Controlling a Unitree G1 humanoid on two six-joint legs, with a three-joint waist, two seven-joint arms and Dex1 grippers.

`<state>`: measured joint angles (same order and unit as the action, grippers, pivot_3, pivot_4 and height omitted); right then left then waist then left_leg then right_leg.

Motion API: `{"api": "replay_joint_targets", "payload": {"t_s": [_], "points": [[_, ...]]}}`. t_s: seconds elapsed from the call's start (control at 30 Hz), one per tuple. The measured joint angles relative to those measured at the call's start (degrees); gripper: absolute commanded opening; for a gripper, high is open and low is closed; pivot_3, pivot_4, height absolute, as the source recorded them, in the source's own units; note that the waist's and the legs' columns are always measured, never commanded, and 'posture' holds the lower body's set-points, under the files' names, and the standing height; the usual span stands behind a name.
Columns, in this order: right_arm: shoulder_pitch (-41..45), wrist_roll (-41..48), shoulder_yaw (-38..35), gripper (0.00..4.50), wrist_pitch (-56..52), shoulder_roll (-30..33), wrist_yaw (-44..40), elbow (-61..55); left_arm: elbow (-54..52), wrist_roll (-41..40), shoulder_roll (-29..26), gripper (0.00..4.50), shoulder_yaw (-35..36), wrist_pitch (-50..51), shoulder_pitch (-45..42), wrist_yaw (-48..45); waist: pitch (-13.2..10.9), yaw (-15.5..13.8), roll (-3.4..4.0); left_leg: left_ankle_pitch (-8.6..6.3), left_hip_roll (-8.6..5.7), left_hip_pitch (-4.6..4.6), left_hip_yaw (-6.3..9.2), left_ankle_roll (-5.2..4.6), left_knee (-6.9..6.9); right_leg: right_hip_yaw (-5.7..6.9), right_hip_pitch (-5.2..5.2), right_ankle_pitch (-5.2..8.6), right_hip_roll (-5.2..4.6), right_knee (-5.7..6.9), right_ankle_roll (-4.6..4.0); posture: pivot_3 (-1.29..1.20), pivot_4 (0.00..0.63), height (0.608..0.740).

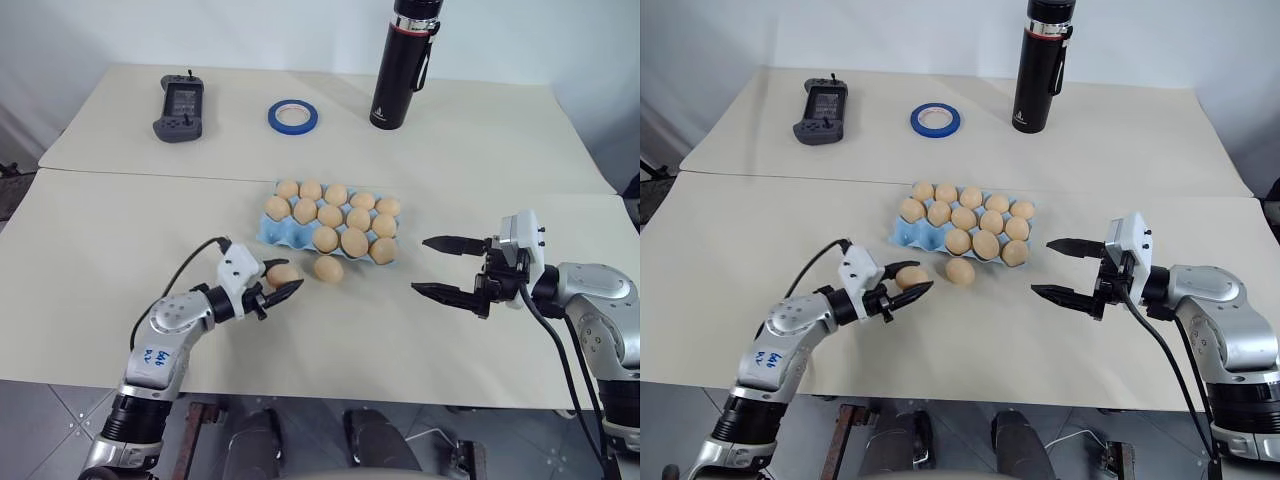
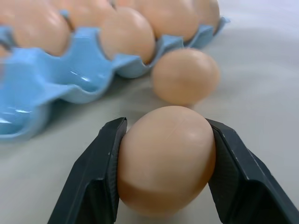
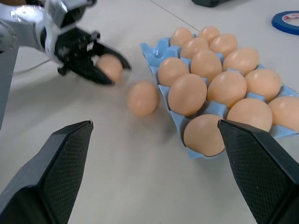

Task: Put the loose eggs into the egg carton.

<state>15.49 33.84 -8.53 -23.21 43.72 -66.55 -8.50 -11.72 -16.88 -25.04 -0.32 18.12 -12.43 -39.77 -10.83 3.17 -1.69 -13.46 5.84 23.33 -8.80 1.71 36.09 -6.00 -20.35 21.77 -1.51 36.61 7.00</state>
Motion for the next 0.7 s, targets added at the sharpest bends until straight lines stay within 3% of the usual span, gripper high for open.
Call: {"api": "replay_joint_targets", "payload": {"t_s": [0.23,0.57,0.6,0.7], "points": [[1.03,-0.57,0.2,4.5,0.74,-0.06,-0.23,1.24,-1.96,-2.63,3.74,2.05,2.39,2.95,-6.83,5.92,0.0,-0.07,0.0,0.07,-0.1,-0.03,0.05,-0.11,0.07,-0.01,0.09,-0.04,-0.02,0.0,0.06,0.0,0.15,0.74],[1.33,-0.71,0.87,4.5,0.75,-1.11,0.2,1.7,17.93,3.89,9.31,2.05,0.46,-4.55,-16.18,11.33,0.0,-0.02,0.0,0.1,-0.06,-0.01,0.01,-0.05,0.05,-0.02,0.0,-0.06,0.02,0.0,0.11,0.0,0.15,0.74],[1.2,-0.71,0.87,4.5,0.75,-1.11,0.3,1.7,18.93,3.9,9.64,2.75,0.26,-5.16,-16.75,11.04,0.0,-0.07,0.0,0.1,-0.07,-0.01,0.0,-0.05,0.05,-0.02,0.0,-0.06,0.02,0.0,0.12,0.0,0.15,0.74],[0.79,-0.71,0.84,4.5,0.74,-1.11,0.48,1.67,19.78,3.91,9.94,3.67,-0.3,-5.85,-17.46,9.86,0.0,-0.07,0.0,0.1,-0.06,0.0,-0.03,-0.04,0.05,-0.03,-0.02,-0.05,0.03,0.0,0.13,0.0,0.15,0.74]]}}
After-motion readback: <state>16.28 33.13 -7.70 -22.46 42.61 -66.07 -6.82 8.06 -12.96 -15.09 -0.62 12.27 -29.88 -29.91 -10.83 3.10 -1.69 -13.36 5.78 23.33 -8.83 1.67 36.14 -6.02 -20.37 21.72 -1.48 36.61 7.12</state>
